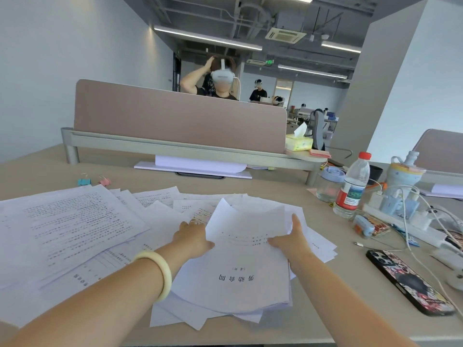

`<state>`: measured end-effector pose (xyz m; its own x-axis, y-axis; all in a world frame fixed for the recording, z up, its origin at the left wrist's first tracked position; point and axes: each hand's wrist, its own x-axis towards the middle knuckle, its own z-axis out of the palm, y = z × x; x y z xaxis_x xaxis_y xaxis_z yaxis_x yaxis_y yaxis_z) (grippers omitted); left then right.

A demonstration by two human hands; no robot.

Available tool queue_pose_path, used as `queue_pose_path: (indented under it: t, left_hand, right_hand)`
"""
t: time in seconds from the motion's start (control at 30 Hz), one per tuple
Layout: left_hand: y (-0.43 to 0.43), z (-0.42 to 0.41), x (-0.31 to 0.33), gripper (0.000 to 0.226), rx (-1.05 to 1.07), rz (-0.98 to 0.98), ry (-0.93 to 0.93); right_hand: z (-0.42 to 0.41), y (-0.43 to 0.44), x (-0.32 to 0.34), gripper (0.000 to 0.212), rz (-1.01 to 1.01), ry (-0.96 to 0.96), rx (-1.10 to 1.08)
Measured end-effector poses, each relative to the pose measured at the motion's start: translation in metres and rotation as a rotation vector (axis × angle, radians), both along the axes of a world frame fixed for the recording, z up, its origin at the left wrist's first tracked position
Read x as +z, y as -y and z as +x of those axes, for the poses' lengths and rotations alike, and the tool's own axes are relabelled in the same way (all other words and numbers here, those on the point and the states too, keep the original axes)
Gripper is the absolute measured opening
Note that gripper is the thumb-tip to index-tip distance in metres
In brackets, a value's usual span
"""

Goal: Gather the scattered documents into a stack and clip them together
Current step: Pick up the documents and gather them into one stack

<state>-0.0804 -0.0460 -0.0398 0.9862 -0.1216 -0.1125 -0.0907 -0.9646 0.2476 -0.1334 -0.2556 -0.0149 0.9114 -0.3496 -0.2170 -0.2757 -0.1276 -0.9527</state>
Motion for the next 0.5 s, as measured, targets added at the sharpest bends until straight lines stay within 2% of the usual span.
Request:
queue_pose_path:
  t: [0.07, 0.13, 0.27, 0.33, 0.4, 0.5]
  left_hand:
    - [-0.001, 0.000, 0.000, 0.053, 0.001, -0.023, 0.009]
    - [-0.002, 0.000, 0.000, 0.055, 0.014, -0.040, 0.020]
    - [-0.007, 0.001, 0.000, 0.070, 0.031, -0.160, -0.014]
    - [-0.011, 0.003, 0.002, 0.083, 0.040, -0.352, -0.027]
    - [-0.012, 0.003, 0.015, 0.093, 0.060, -0.641, 0.011]
    - [-0.017, -0.001, 0.052, 0.093, 0.044, -1.088, -0.003]
  right_hand:
    - [-0.003, -0.009, 0.002, 0.093, -0.121, 0.046, 0.044]
    - [-0.003, -0.013, 0.007, 0.088, -0.258, 0.057, 0.071]
    - [0.001, 0.001, 0.035, 0.052, -0.580, 0.189, 0.025]
    - [-0.001, 0.011, 0.060, 0.040, -0.594, 0.272, 0.023]
    - [-0.005, 0.019, 0.087, 0.033, -0.527, 0.351, 0.055]
    - [-0.011, 0.024, 0.115, 0.031, -0.280, 0.450, 0.167]
